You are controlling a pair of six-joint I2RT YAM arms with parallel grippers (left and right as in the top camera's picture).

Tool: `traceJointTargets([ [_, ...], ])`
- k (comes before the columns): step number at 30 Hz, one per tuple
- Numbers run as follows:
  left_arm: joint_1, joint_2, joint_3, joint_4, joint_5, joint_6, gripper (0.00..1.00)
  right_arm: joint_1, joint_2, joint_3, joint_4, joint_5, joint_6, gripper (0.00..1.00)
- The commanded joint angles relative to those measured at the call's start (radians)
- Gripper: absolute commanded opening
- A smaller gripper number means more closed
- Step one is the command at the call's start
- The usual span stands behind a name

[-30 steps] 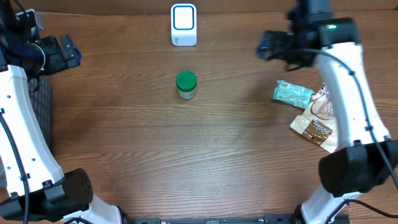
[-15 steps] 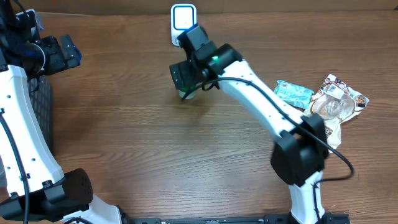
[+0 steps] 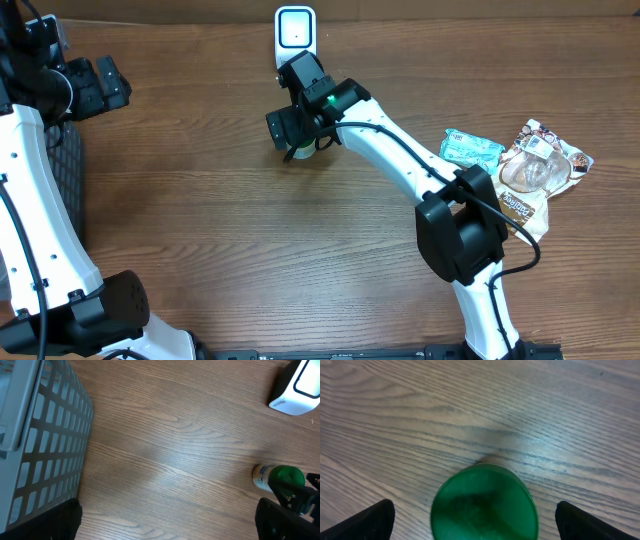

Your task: Scan the item barcode

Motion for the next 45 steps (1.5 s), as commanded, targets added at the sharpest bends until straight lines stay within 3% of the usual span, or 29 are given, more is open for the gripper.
traceJointTargets([
  [1,-0.002,0.000,-0.003,0.002,-0.003,0.015,1.00,0.003,0.031,0.007,0.005,-0.010,-0.009,0.94],
  [6,-0.002,0.000,-0.003,0.002,-0.003,0.016,1.00,0.003,0.037,0.007,0.006,0.002,-0.010,0.80],
  [10,-0.002,0.000,-0.003,0.002,-0.003,0.015,1.00,0.003,0.037,0.007,0.006,0.002,-0.010,0.76],
  [15,-0.002,0.000,-0.003,0.002,-0.003,0.016,1.00,0.003,0.002,0.008,-0.015,0.002,-0.058,0.59],
  [24,-0.002,0.000,-0.003,0.002,-0.003,0.015,1.00,0.003,-0.113,0.008,-0.054,0.001,-0.087,0.52],
  [26,-0.002,0.000,-0.003,0.002,-0.003,0.015,1.00,0.003,-0.164,0.008,-0.107,-0.063,-0.221,0.52],
  [32,-0.002,0.000,-0.003,0.002,-0.003,0.015,1.00,0.004,-0.187,0.008,-0.275,-0.157,-0.813,0.62],
  [35,-0.002,0.000,-0.003,0.002,-0.003,0.015,1.00,0.004,-0.183,0.008,-0.340,-0.234,-1.005,0.61],
  [40,-0.002,0.000,-0.003,0.002,-0.003,0.015,1.00,0.004,-0.183,0.007,-0.369,-0.322,-1.170,0.53],
  [45,-0.002,0.000,-0.003,0.002,-0.003,0.015,1.00,0.004,-0.172,0.006,-0.368,-0.487,-1.261,0.54],
])
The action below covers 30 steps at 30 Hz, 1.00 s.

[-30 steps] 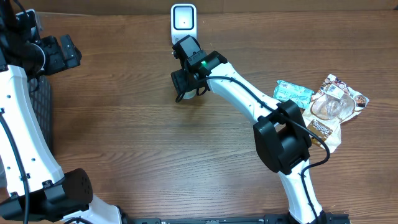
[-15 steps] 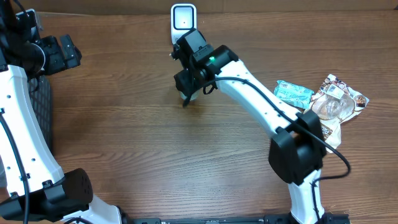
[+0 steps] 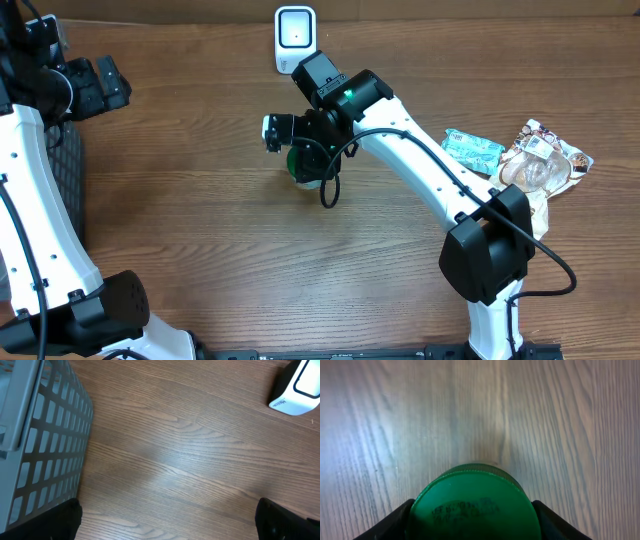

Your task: Scan the item barcode

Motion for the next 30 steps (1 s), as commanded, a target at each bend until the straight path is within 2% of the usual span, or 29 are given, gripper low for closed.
traceJointTargets([
  [1,-0.002,0.000,-0.003,0.002,-0.003,0.015,0.99,0.004,-0.010,0.008,0.001,-0.208,-0.115,0.54],
  [6,-0.002,0.000,-0.003,0.002,-0.003,0.015,0.99,0.003,0.027,-0.013,0.002,-0.200,-0.114,0.54],
  [10,-0.002,0.000,-0.003,0.002,-0.003,0.015,1.00,-0.004,0.064,-0.037,0.014,-0.152,-0.115,0.60],
  [18,-0.002,0.000,-0.003,0.002,-0.003,0.015,0.99,-0.022,0.132,-0.084,0.096,-0.097,-0.115,0.61],
  [20,-0.002,0.000,-0.003,0.002,-0.003,0.015,1.00,-0.028,0.154,-0.084,0.098,-0.081,-0.114,0.65],
  [22,-0.002,0.000,-0.003,0.002,-0.003,0.015,1.00,-0.030,0.156,-0.084,0.095,-0.076,-0.106,0.97],
  [26,-0.002,0.000,-0.003,0.002,-0.003,0.015,1.00,-0.030,0.137,-0.045,0.084,-0.063,-0.007,1.00],
  [29,-0.002,0.000,-0.003,0.002,-0.003,0.015,1.00,-0.030,0.101,0.027,0.063,-0.057,0.122,1.00],
  [30,-0.002,0.000,-0.003,0.002,-0.003,0.015,1.00,-0.030,0.086,0.064,0.062,-0.056,0.215,1.00],
])
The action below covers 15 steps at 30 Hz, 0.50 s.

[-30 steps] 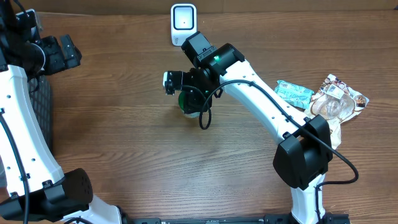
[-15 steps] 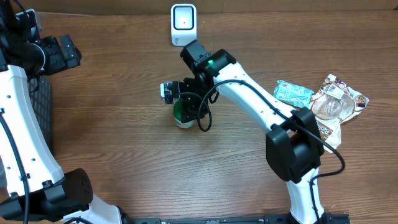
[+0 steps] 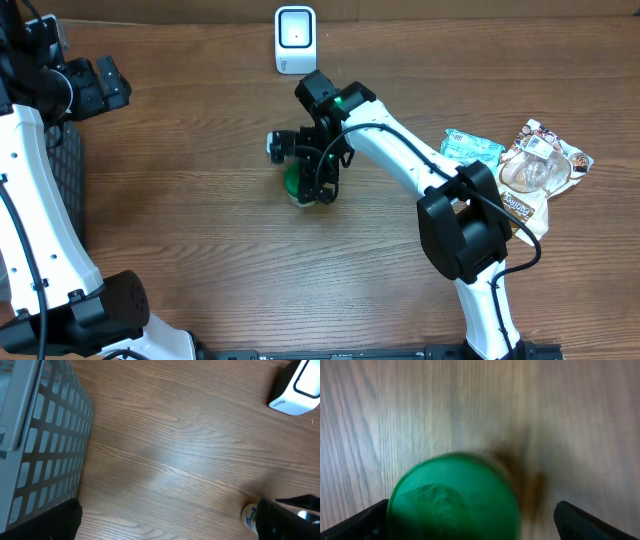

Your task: Scan the item barcode

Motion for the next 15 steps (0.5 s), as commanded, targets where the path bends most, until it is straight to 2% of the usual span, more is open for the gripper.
traceJointTargets([
  [1,-0.002,0.000,-0.003,0.002,-0.003,0.015,1.00,-0.004,-0.063,0.125,0.001,0.003,0.265,1.00],
  [2,-0.002,0.000,-0.003,0.002,-0.003,0.015,1.00,-0.004,-0.068,0.146,0.001,0.002,0.338,1.00],
  [3,-0.002,0.000,-0.003,0.002,-0.003,0.015,1.00,-0.004,-0.071,0.192,0.001,0.002,0.537,1.00],
  [4,-0.002,0.000,-0.003,0.002,-0.003,0.016,1.00,-0.004,-0.071,0.207,0.000,0.002,0.677,1.00],
  [6,-0.002,0.000,-0.003,0.002,-0.003,0.015,1.00,-0.004,-0.071,0.209,-0.016,0.002,0.842,1.00],
  [11,-0.002,0.000,-0.003,0.002,-0.003,0.016,1.00,-0.002,-0.070,0.183,-0.093,-0.053,0.905,0.97],
  [13,-0.002,0.000,-0.003,0.002,-0.003,0.015,0.99,0.004,-0.070,0.175,-0.093,-0.026,1.007,0.95],
  [14,-0.002,0.000,-0.003,0.002,-0.003,0.015,1.00,0.008,-0.070,0.167,-0.083,0.032,1.120,0.90],
  [15,-0.002,0.000,-0.003,0.002,-0.003,0.015,1.00,0.011,-0.070,0.156,-0.084,0.148,1.324,0.90],
])
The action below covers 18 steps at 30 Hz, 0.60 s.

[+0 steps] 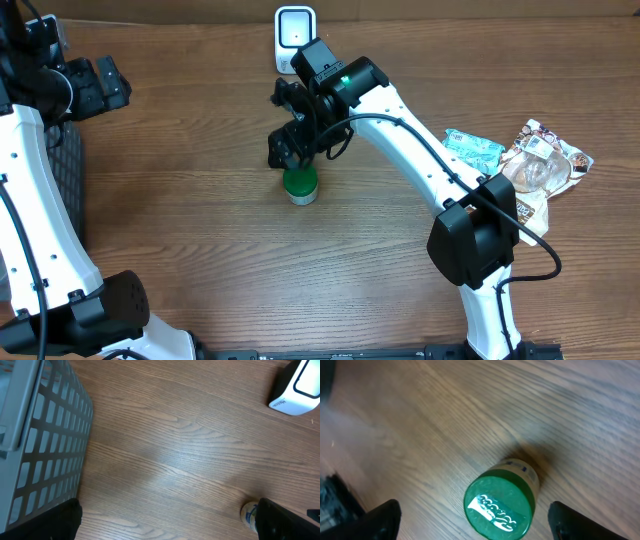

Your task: Scan the item barcode

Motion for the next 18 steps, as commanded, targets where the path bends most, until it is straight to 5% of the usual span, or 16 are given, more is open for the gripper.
traceJointTargets([
  [1,-0.002,0.000,-0.003,0.002,-0.003,0.015,1.00,0.012,-0.028,-0.033,-0.010,0.247,0.562,0.89],
  [7,-0.002,0.000,-0.003,0.002,-0.003,0.015,1.00,0.056,-0.026,-0.127,0.066,0.384,0.877,0.94],
  [18,-0.002,0.000,-0.003,0.002,-0.003,0.015,1.00,0.131,-0.024,-0.214,0.157,0.388,0.918,0.88],
])
